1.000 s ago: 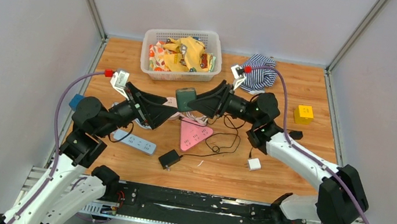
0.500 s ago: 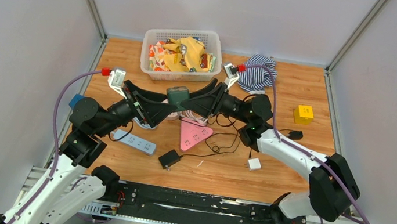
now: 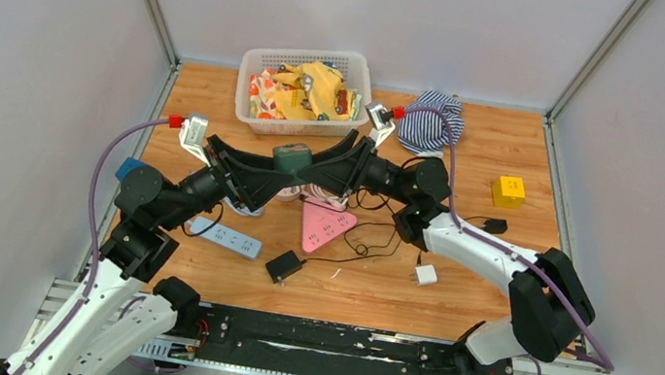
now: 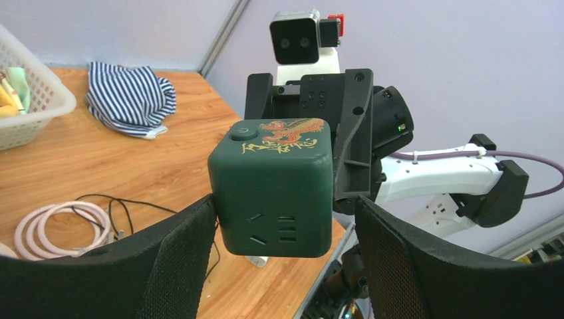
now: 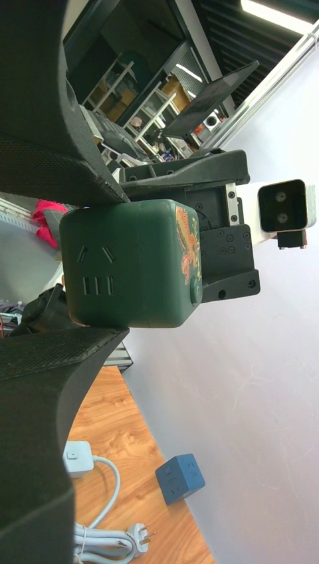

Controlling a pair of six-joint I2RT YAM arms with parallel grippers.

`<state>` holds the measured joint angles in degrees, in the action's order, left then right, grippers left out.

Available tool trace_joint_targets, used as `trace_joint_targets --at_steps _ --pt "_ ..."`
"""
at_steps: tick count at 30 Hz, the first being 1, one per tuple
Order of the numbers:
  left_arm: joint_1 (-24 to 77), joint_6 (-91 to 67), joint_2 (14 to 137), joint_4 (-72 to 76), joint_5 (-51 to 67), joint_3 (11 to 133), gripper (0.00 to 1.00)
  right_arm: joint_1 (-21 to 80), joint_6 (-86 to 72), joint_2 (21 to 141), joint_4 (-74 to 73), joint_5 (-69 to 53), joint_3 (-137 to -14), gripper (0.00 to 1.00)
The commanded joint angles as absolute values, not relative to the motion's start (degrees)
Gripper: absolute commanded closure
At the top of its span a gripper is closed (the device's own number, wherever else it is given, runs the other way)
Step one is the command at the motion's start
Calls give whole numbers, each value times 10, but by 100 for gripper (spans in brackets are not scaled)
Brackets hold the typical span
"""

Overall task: Insert the plug
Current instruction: Pick up the plug from the center of the board.

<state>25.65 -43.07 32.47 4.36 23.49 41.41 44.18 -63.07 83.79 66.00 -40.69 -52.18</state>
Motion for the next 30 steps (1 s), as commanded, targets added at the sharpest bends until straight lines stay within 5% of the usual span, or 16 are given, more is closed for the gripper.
trace_joint_targets --at_steps 1,7,19,22,27,30 --pt "261 -434 322 68 246 405 27 451 -642 851 713 -408 -548 60" --pt "263 -433 322 69 249 400 28 451 -661 873 753 -410 -552 61" --pt "264 -393 317 80 256 392 53 452 -672 918 764 -444 -566 61" --pt "264 -370 316 81 246 386 64 452 -657 915 737 -455 -565 52" --pt "264 -339 323 80 244 381 74 447 -616 885 655 -439 -556 19" --pt "264 -315 325 79 244 376 78 441 -588 862 579 -431 -558 12"
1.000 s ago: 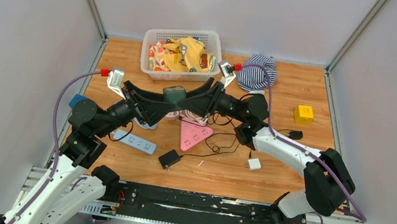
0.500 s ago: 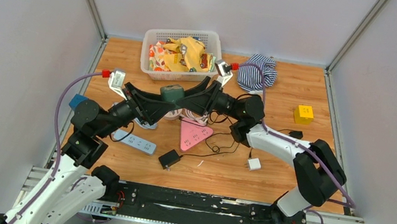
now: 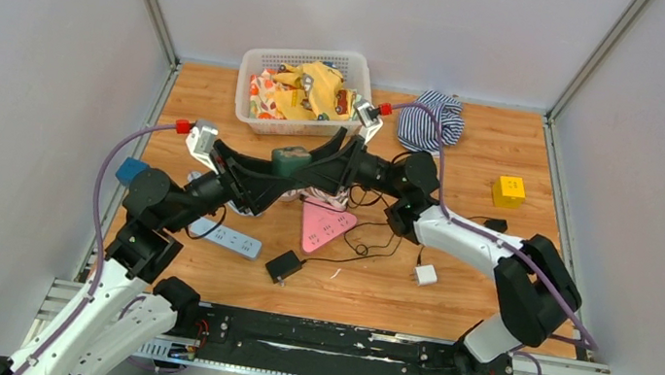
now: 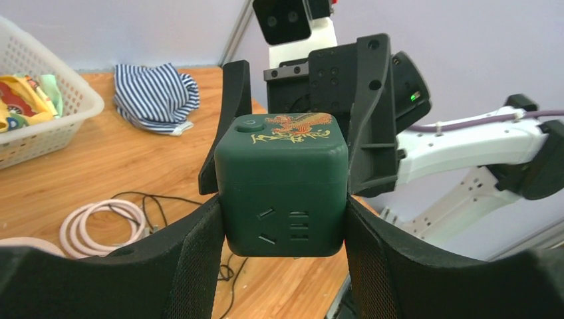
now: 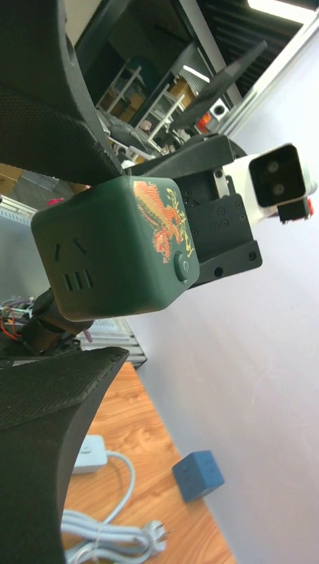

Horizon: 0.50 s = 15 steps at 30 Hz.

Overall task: Insert the plug
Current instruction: Pick up the plug from the center of the board.

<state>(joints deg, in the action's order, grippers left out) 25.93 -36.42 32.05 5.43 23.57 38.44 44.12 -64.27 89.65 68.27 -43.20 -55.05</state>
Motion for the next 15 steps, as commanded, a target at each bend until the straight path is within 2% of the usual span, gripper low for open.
trace_joint_targets --at_steps 1,10,15 --pt "264 -308 325 79 244 374 78 439 -578 852 551 -428 -560 11" --pt "264 -238 320 78 244 353 82 437 -427 759 209 -371 -624 3" --pt "264 -219 323 77 243 351 86 438 -361 754 34 -335 -704 1"
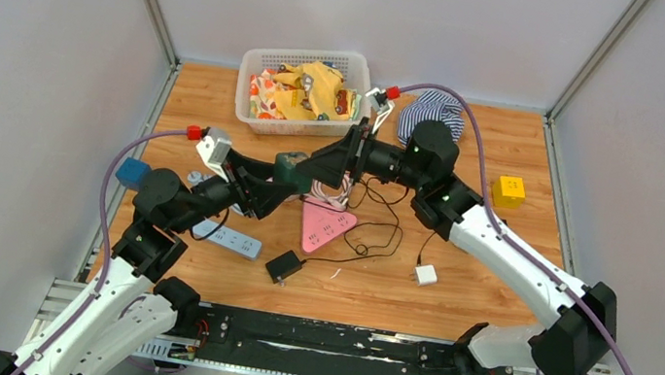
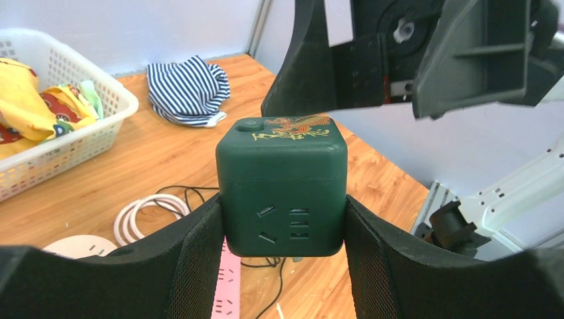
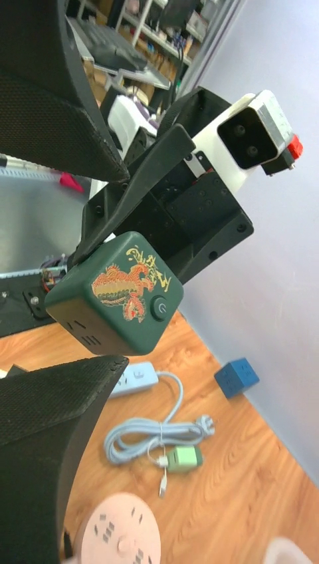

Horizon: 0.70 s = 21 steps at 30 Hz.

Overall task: Insert the plug
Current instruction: Pick up the plug from the center of the board.

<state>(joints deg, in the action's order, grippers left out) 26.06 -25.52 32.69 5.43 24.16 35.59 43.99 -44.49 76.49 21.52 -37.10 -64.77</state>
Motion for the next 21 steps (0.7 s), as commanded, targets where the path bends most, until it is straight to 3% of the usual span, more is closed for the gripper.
trace_joint_targets --at_steps 1,7,14,21 --pt "264 -214 322 76 241 350 87 439 -356 756 13 -331 -716 1" --pt "264 -190 332 35 194 357 86 444 -334 787 -80 -316 -805 3" --pt "268 -107 361 -111 126 414 88 457 -293 861 -220 -311 -923 5" --pt "276 -99 345 -94 119 395 88 468 -291 914 -268 -312 -967 6"
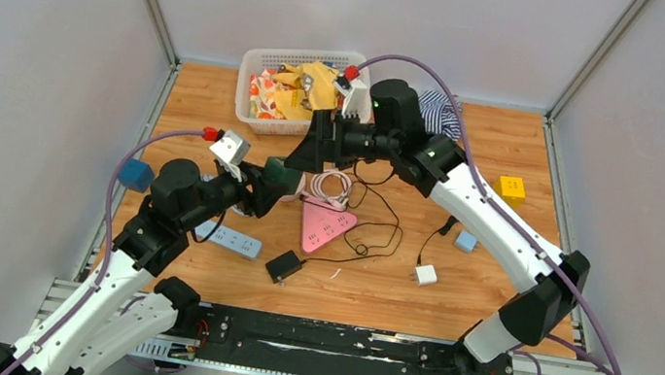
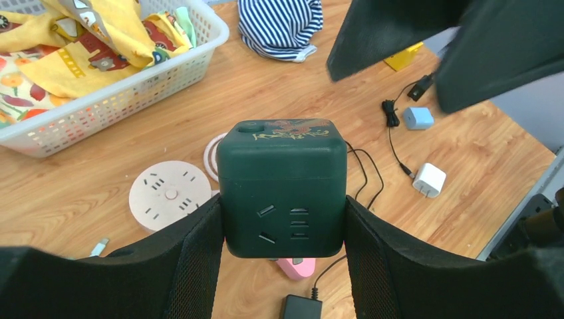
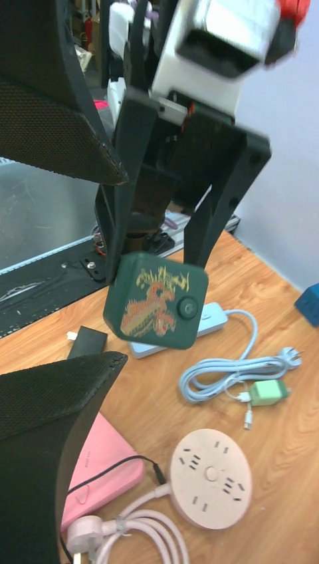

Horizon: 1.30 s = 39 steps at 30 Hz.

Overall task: Insert the plug
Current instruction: Pick up the plug from the center of the board.

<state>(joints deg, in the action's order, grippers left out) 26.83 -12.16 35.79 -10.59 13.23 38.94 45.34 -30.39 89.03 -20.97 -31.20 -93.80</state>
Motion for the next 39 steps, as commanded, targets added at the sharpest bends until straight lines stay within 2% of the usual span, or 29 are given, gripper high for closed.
trace_joint_targets --at_steps 1,12,21,24,29,34,37,39 --pt "277 -96 345 -95 127 394 88 469 -288 921 -273 -318 -974 6" --pt "281 -66 325 -91 123 381 89 476 -264 1039 -398 -347 -1126 9" --pt "284 -58 318 -82 134 375 90 490 -247 1092 -451 -367 -1176 20" --pt "284 -58 310 -77 138 371 90 491 -244 1098 -459 -371 -1180 34" --pt "284 -58 306 -80 127 365 88 491 -247 1098 -456 -364 -1179 67" --pt "285 -66 310 -91 115 373 72 491 -250 1089 -435 -360 -1161 89" --pt "285 -77 309 -99 106 374 43 491 -248 1078 -415 -349 -1139 96" --pt "285 -82 310 -106 104 374 33 489 -241 1066 -404 -332 -1122 99"
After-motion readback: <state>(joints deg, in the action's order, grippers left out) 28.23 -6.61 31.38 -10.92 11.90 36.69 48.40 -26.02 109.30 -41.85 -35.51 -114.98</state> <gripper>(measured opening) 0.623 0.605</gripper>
